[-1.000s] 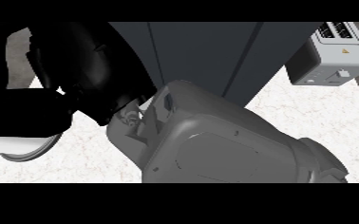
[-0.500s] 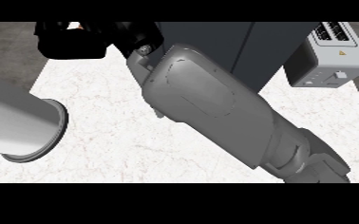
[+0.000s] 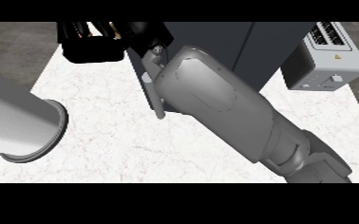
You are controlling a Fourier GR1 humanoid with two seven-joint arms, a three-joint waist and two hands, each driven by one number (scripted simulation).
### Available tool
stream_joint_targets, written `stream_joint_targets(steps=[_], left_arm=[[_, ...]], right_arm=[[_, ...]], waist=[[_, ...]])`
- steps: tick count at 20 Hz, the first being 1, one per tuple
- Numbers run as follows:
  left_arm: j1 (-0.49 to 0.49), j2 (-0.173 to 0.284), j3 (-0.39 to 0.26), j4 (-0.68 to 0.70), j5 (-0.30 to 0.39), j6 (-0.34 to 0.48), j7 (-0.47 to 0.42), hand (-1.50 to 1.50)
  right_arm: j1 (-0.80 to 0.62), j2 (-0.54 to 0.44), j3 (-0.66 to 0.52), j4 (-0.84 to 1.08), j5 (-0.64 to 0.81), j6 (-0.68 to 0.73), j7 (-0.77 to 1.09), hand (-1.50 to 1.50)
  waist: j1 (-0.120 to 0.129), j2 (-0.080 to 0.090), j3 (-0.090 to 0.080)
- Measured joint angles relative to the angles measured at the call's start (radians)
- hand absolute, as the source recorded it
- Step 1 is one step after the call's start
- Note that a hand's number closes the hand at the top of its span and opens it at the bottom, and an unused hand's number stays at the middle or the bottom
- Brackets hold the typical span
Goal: Pick up the wine, place it into the cabinet and close the cabinet
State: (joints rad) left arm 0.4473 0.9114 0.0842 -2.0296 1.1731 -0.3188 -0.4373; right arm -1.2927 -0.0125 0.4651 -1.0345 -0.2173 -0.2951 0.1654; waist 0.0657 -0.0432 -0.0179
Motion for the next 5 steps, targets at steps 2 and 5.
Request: stream_joint_targets(steps=[2,5], left_arm=[[-0.002,-0.001,0.001,-0.004,0.003,0.004,0.003,1.5],[-0.005,0.005,0.006,-0.006,0.006,0.006,0.01,1.5]], right_arm=[[0.008,-0.006,0.004,0.001,0.007,0.011,-0.027,1.5],[0.017,-0.008,0.007,0.004,0.018,0.015,-0.059,1.5]], waist=[[0.002,-0.003,-0.004],[0.005,-0.004,-0.006]])
